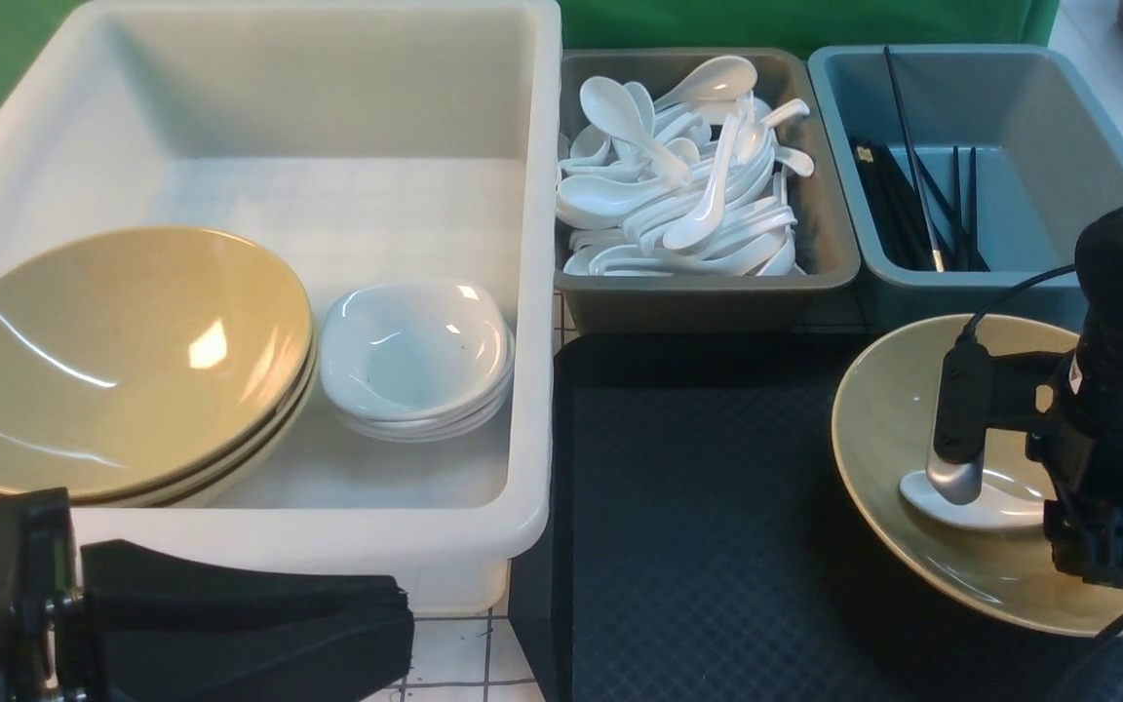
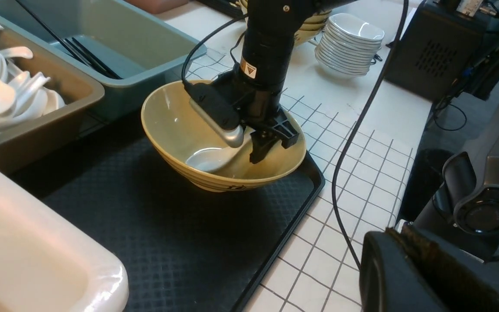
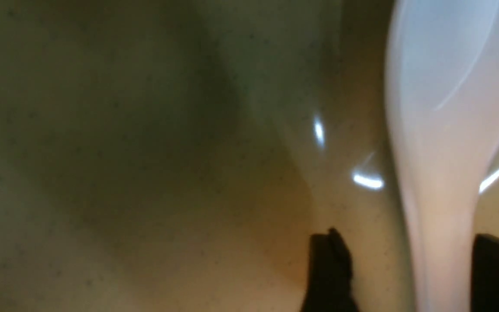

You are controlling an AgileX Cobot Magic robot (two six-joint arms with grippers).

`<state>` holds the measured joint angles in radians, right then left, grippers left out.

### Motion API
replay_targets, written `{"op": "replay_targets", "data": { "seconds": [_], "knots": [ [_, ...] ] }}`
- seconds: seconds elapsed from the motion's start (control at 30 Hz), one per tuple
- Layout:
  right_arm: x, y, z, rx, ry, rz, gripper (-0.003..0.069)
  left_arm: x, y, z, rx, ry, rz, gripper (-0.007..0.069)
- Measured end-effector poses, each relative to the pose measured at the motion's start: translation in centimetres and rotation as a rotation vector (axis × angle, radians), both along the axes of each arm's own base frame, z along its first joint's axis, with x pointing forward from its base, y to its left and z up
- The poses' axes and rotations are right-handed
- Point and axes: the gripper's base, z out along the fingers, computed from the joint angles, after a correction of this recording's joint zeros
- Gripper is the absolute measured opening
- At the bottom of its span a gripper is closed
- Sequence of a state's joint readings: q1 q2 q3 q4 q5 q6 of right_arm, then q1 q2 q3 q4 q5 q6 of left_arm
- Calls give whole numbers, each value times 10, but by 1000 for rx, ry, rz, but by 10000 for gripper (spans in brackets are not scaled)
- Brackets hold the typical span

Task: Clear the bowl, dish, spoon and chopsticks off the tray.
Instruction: Use the right arm to grab the soup spoon in the middle

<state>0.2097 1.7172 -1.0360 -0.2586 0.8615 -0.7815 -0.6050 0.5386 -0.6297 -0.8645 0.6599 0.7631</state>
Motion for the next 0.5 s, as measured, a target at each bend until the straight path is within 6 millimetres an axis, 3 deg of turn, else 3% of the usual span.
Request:
{"op": "replay_targets", "data": {
  "seconds": [0.03,0.13,0.23,0.33,0.5],
  "knots": [
    [0,0,0,0,0,0,370,0,0,0,0,0,0,-1],
    [-1,-2,2,-22,20,4,217,0,0,0,-2,1,0,-1],
    [0,-2,13,-32,17,-46,118,0,0,0,-1,1,0,-1],
    [1,0,40,-28,-36,-140,115,0,0,0,-1,1,0,-1],
    [-3,5,104,17,-169,-326,115,1,0,1,-8,-5,10,-1]
  ]
}}
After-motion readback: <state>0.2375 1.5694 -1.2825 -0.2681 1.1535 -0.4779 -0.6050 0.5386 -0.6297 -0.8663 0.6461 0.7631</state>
